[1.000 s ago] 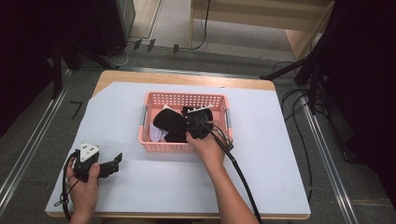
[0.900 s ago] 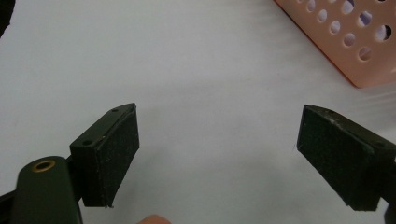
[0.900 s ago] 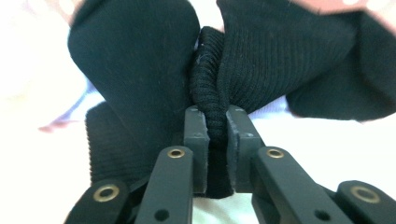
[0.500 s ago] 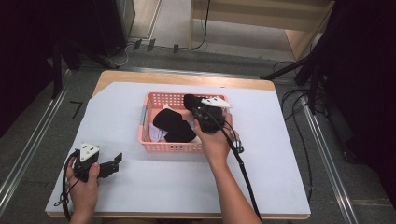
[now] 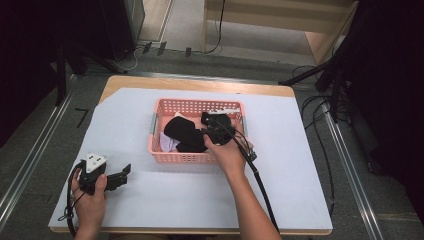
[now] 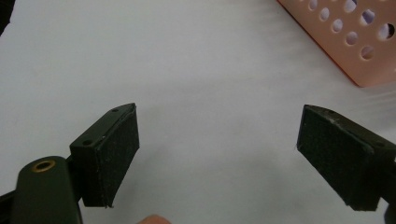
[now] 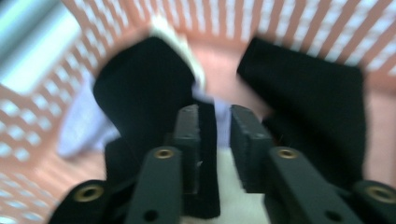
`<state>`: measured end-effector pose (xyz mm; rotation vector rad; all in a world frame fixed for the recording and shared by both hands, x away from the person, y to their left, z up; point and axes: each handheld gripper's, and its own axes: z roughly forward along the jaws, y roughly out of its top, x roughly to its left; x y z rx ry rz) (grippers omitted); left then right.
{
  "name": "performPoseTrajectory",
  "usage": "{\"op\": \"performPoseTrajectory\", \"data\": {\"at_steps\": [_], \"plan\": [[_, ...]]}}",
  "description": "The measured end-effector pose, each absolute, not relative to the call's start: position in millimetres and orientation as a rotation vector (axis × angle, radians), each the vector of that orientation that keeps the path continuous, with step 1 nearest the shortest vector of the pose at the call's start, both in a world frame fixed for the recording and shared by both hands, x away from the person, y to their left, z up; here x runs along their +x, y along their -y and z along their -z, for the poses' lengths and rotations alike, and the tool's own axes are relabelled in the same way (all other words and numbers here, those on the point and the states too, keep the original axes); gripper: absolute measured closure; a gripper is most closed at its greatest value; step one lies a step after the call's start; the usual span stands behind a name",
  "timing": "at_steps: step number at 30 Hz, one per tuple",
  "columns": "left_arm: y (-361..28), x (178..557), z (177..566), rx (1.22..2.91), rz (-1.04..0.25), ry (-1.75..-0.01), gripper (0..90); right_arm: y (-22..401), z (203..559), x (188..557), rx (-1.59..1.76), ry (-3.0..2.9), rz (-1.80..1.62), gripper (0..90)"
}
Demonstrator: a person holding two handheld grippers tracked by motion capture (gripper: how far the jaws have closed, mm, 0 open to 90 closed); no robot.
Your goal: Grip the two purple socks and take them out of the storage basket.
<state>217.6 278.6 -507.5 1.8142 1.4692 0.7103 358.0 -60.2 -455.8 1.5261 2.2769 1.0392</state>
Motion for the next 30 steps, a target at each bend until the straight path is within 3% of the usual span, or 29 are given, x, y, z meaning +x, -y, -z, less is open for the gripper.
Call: {"op": "performPoseTrajectory", "data": {"at_steps": [1,3,6,8,15,19,22,24,26,27,30], "plan": [[-278.6,217.6,507.5,1.814,-0.710,-1.469,14.1,58.6,461.9,361.0,1.530,-2.312,-0.992,62.6],[-278.7,217.7,507.5,1.815,-0.709,-1.471,14.1,52.0,470.3,363.9,1.528,-2.390,-0.857,64.6],[-278.8,217.8,507.5,1.815,-0.708,-1.470,14.1,51.6,468.4,363.1,1.561,-2.429,-0.844,86.3],[-279.0,217.7,507.5,1.814,-0.707,-1.469,14.0,55.6,462.3,361.2,1.577,-2.404,-0.946,87.4],[-278.9,217.8,507.6,1.812,-0.708,-1.470,14.1,72.3,423.2,345.1,1.430,-2.051,-1.317,87.8],[-279.2,217.8,507.6,1.811,-0.705,-1.469,14.0,85.9,415.2,345.9,1.455,-1.890,-1.313,87.4],[-279.4,218.0,507.6,1.812,-0.705,-1.469,14.0,94.7,430.9,356.9,1.463,-1.848,-1.076,63.5],[-279.5,218.2,507.7,1.811,-0.705,-1.470,14.0,90.6,434.3,352.2,1.408,-1.831,-1.015,61.5],[-279.6,218.4,507.6,1.815,-0.707,-1.472,14.0,87.0,434.1,349.6,1.395,-1.856,-1.064,63.1],[-279.4,218.6,507.7,1.814,-0.705,-1.474,14.0,74.8,434.8,347.2,1.395,-1.968,-1.205,68.1],[-279.5,218.7,507.8,1.812,-0.704,-1.475,14.0,49.3,442.5,350.5,1.374,-2.214,-1.173,74.1]]}}
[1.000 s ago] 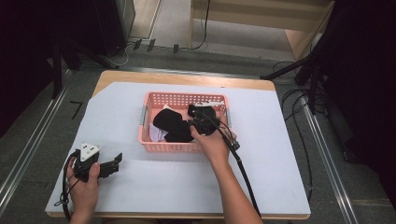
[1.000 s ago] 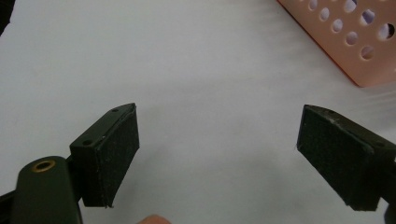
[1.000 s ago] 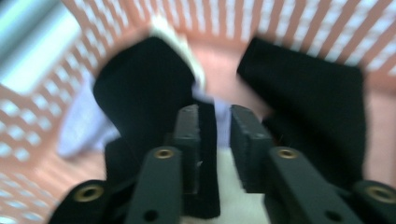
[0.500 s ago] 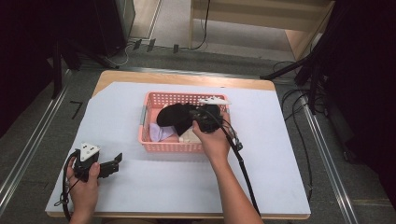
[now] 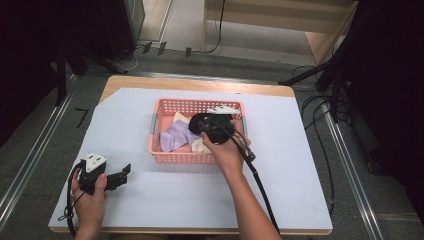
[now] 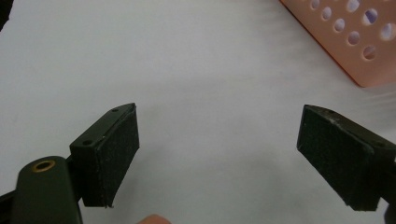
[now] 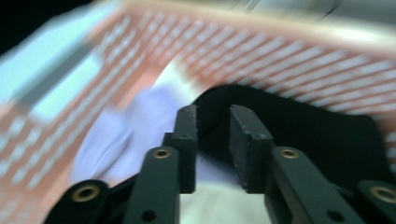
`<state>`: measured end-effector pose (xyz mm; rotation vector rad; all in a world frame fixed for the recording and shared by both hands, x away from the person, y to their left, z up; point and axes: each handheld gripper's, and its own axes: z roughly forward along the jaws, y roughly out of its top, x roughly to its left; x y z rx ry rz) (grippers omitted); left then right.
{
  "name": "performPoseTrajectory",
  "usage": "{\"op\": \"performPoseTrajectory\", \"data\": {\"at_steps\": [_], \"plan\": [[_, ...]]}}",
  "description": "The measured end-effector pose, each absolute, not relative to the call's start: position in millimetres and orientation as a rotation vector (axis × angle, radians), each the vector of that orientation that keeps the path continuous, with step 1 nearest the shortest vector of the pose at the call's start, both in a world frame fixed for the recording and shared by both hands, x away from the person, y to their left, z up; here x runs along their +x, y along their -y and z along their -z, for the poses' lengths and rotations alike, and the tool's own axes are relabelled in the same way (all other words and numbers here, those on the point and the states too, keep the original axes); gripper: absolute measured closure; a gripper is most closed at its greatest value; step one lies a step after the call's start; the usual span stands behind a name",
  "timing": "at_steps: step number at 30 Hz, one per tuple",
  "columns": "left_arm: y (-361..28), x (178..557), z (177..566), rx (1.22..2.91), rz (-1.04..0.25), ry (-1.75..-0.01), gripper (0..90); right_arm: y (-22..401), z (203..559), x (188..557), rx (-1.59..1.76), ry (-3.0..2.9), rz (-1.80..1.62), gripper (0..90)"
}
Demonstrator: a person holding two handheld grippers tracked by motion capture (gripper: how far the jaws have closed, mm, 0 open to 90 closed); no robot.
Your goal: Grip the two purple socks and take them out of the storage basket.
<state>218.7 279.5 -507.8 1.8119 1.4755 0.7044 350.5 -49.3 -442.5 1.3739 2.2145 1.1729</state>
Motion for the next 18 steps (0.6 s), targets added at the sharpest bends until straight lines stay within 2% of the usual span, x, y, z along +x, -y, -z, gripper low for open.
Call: {"op": "performPoseTrajectory", "data": {"at_steps": [6,14,18], "plan": [[-279.8,218.6,507.6,1.812,-0.702,-1.476,14.0,24.0,461.7,364.3,1.405,-2.390,-0.975,78.0],[-279.6,218.6,507.6,1.810,-0.700,-1.478,14.1,8.6,464.1,378.0,1.566,-2.430,-0.860,71.1],[-279.5,218.7,507.7,1.810,-0.702,-1.478,14.1,-3.3,465.0,382.1,1.569,-2.476,-0.749,64.1]]}}
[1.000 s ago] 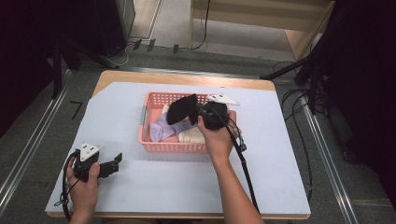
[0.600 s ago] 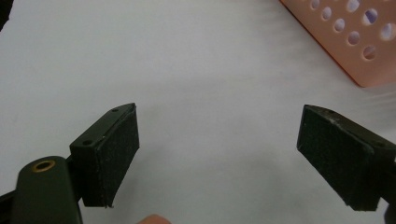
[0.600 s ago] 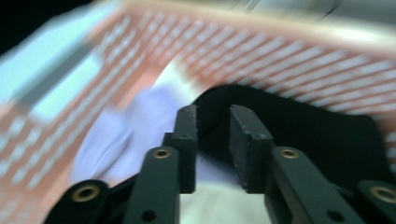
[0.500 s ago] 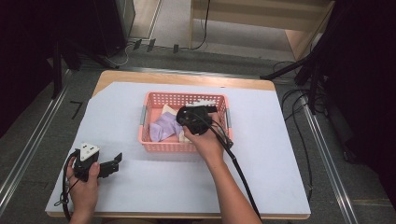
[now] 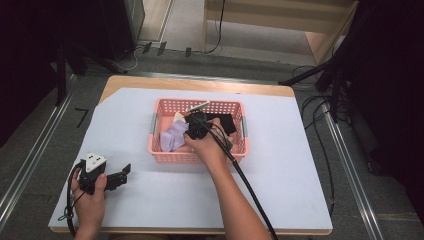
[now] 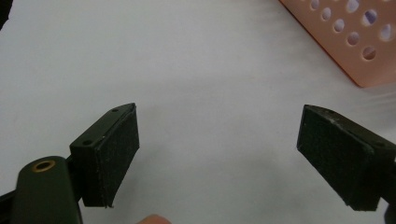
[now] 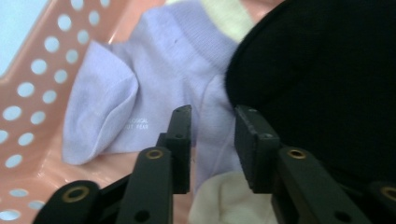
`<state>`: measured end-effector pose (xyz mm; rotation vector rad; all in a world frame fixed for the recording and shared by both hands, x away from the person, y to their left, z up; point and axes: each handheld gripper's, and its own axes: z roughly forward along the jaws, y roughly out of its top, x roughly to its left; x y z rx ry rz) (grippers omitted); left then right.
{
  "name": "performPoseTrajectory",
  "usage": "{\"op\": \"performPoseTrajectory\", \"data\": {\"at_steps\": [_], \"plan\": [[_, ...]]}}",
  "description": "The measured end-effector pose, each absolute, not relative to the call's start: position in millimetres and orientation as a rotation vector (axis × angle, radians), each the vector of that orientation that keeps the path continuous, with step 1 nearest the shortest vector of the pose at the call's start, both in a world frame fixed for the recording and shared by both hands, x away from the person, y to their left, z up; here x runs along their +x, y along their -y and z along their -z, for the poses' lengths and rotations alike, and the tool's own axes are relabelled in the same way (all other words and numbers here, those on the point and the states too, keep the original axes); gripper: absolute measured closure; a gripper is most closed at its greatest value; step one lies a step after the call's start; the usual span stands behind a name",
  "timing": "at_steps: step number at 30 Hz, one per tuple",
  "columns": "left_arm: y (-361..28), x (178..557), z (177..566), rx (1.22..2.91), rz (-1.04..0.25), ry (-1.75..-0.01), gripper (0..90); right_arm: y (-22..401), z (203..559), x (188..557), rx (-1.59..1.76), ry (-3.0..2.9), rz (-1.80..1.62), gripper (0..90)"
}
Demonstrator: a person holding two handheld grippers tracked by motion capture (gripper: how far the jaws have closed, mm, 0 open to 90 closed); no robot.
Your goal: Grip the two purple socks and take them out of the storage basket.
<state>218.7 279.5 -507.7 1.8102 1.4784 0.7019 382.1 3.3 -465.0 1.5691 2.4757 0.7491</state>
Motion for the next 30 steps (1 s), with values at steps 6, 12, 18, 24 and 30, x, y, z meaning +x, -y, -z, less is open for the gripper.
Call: {"op": "performPoseTrajectory", "data": {"at_steps": [6,12,18,24,30], "plan": [[-279.6,218.6,507.7,1.811,-0.699,-1.477,14.1,-12.2,470.5,389.7,1.604,-2.492,-0.511,59.5],[-279.9,218.7,507.6,1.810,-0.694,-1.476,14.1,-11.5,474.0,388.5,1.558,-2.533,-0.447,80.9],[-279.9,218.7,507.7,1.810,-0.694,-1.477,14.1,2.4,463.7,376.9,1.546,-2.462,-0.829,82.3],[-280.0,219.0,507.8,1.813,-0.693,-1.478,14.1,27.5,446.6,368.1,1.525,-2.323,-1.263,82.1],[-279.7,219.2,507.8,1.820,-0.696,-1.478,14.1,46.4,434.8,357.6,1.457,-2.198,-1.473,82.4]]}}
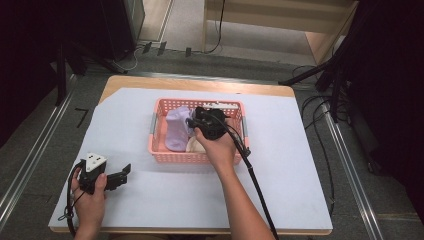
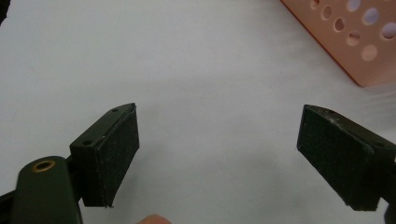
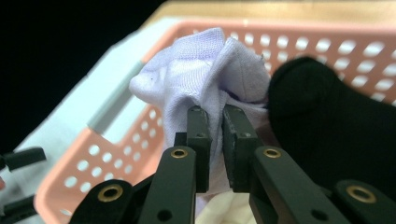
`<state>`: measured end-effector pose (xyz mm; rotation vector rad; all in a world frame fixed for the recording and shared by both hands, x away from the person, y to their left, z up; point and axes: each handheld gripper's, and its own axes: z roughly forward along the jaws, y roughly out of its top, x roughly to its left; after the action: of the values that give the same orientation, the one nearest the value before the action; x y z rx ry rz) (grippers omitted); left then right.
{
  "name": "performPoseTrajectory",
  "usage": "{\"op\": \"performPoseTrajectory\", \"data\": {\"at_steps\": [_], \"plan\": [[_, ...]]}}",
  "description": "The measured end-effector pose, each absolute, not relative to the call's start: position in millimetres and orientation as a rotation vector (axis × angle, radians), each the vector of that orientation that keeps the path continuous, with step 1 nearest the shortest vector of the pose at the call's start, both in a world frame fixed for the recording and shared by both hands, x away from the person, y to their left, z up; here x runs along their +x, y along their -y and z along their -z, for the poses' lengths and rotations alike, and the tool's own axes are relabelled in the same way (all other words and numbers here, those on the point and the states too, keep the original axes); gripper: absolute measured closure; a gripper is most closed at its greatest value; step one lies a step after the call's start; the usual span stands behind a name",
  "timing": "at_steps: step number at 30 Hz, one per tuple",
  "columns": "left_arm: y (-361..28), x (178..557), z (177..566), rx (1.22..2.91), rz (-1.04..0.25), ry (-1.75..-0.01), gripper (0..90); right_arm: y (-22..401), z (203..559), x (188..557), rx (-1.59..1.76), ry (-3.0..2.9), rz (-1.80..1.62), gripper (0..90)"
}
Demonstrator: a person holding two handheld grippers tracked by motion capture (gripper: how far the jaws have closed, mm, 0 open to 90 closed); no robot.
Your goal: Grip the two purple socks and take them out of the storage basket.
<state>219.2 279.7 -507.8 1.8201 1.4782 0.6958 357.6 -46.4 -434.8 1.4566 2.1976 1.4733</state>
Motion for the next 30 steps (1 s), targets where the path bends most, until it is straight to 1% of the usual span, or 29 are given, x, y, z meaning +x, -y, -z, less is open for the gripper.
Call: {"op": "performPoseTrajectory", "data": {"at_steps": [5,8,18,30], "plan": [[-278.9,219.3,508.0,1.822,-0.702,-1.477,14.0,53.0,425.3,349.5,1.405,-2.102,-1.550,82.7],[-278.8,219.2,507.9,1.821,-0.702,-1.476,14.1,55.7,417.0,343.9,1.315,-2.025,-1.600,83.1],[-279.3,219.3,507.9,1.824,-0.704,-1.470,14.0,58.3,412.2,338.1,1.123,-1.841,-1.657,83.3],[-279.4,218.1,507.5,1.809,-0.705,-1.470,13.9,70.6,402.0,333.1,1.049,-1.673,-1.721,83.6]]}}
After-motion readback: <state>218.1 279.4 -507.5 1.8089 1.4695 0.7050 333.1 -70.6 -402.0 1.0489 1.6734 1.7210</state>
